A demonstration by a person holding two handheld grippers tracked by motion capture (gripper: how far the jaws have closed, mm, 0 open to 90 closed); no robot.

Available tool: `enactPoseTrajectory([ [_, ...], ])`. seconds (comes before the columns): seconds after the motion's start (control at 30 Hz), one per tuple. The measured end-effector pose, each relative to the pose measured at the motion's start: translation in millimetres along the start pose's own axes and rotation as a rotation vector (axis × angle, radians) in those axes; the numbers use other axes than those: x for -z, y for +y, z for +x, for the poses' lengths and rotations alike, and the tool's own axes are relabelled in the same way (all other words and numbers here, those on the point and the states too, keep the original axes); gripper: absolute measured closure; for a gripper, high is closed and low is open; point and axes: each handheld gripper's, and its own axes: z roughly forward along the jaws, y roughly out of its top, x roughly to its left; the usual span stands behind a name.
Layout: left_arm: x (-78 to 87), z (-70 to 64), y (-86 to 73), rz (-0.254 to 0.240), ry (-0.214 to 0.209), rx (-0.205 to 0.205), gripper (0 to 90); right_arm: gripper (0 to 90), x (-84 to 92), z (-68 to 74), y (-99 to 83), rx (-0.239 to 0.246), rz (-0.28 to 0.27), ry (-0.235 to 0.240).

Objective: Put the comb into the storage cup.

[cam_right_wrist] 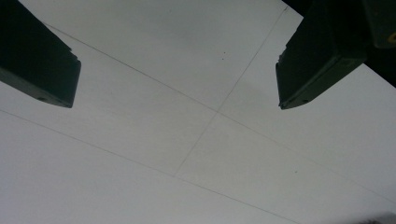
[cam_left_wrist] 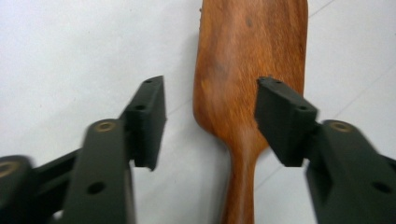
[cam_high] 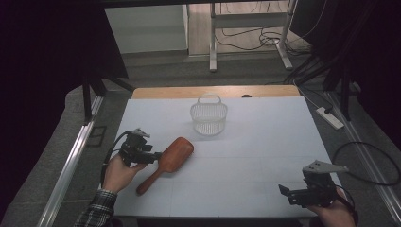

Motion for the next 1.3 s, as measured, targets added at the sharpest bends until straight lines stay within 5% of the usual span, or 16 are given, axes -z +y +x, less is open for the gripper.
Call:
enactPoseTrajectory([
  [0.27, 8.7, -3.3, -18.1, -0.008, -0.028, 0.009, 17.6, 0.1, -0.1, 0.2, 0.1, 0.002, 0.000, 0.001],
  [0.7, 9.2, -15.4, -25.2, 0.011, -0.049, -0.038, 0.1, 0.1, 0.1, 0.2, 0.1, 0.002, 0.000, 0.003],
  [1.3, -14.2, -21.1, -30.0, 0.066, -0.020, -0.059, 0.0, 0.1, 0.2, 0.4, 0.0, 0.005, -0.001, 0.005],
])
